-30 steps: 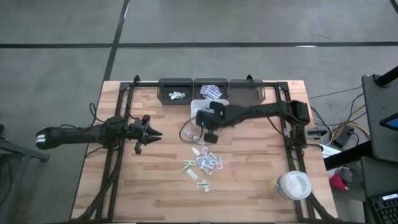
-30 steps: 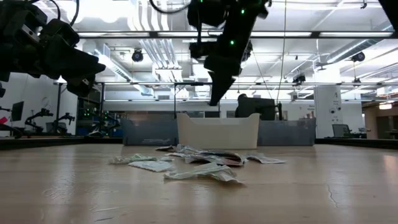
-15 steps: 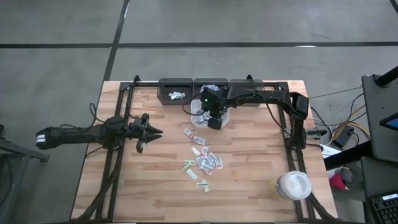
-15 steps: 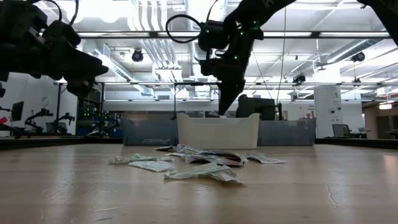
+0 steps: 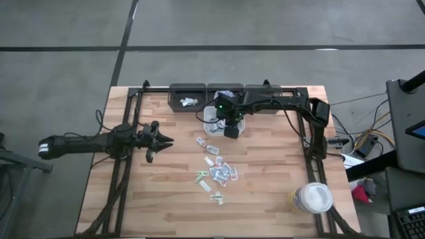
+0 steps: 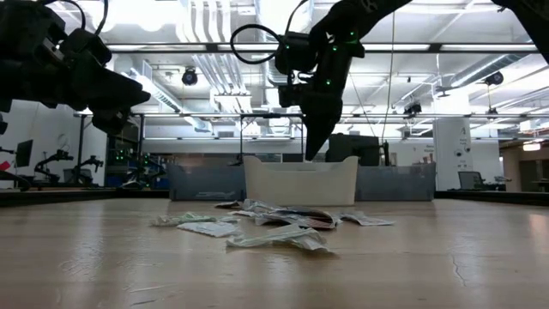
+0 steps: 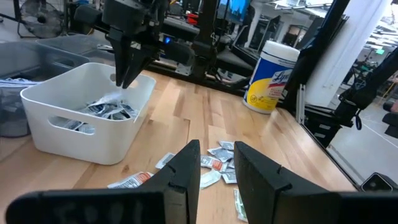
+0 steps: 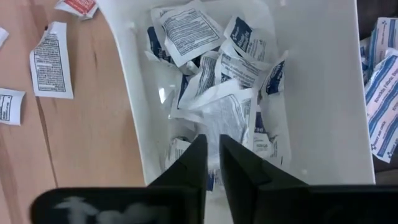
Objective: Pick & Place First Aid Supplies
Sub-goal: Put the blue alcohol pad into the white bin, then put the orange ointment pack into the right black bin
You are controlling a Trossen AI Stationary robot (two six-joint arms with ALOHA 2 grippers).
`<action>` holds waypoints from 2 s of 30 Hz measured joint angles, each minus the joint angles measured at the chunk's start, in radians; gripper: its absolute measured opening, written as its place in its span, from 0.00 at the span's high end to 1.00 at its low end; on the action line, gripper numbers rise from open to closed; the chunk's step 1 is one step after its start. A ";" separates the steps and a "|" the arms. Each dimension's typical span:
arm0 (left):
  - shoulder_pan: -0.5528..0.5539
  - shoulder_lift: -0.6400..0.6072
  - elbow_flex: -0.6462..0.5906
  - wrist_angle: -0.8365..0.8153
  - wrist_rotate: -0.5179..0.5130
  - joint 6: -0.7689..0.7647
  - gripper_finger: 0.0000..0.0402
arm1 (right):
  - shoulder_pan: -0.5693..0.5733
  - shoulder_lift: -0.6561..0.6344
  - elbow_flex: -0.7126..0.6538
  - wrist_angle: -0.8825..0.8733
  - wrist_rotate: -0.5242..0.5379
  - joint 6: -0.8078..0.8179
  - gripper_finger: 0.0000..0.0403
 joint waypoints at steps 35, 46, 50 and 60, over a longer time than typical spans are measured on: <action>0.000 0.000 0.000 -0.017 0.000 0.019 0.77 | 0.389 -0.048 -0.113 -0.054 -0.242 0.305 0.71; 0.000 0.000 0.000 -0.016 0.001 0.028 0.77 | 0.414 -0.048 -0.135 0.008 -0.168 0.418 0.63; 0.000 0.000 0.000 -0.016 0.001 0.028 0.77 | 0.414 -0.048 -0.136 0.010 -0.168 0.419 0.62; 0.000 0.000 0.000 -0.013 0.001 0.028 0.77 | 0.414 -0.048 -0.159 0.013 -0.165 0.417 0.65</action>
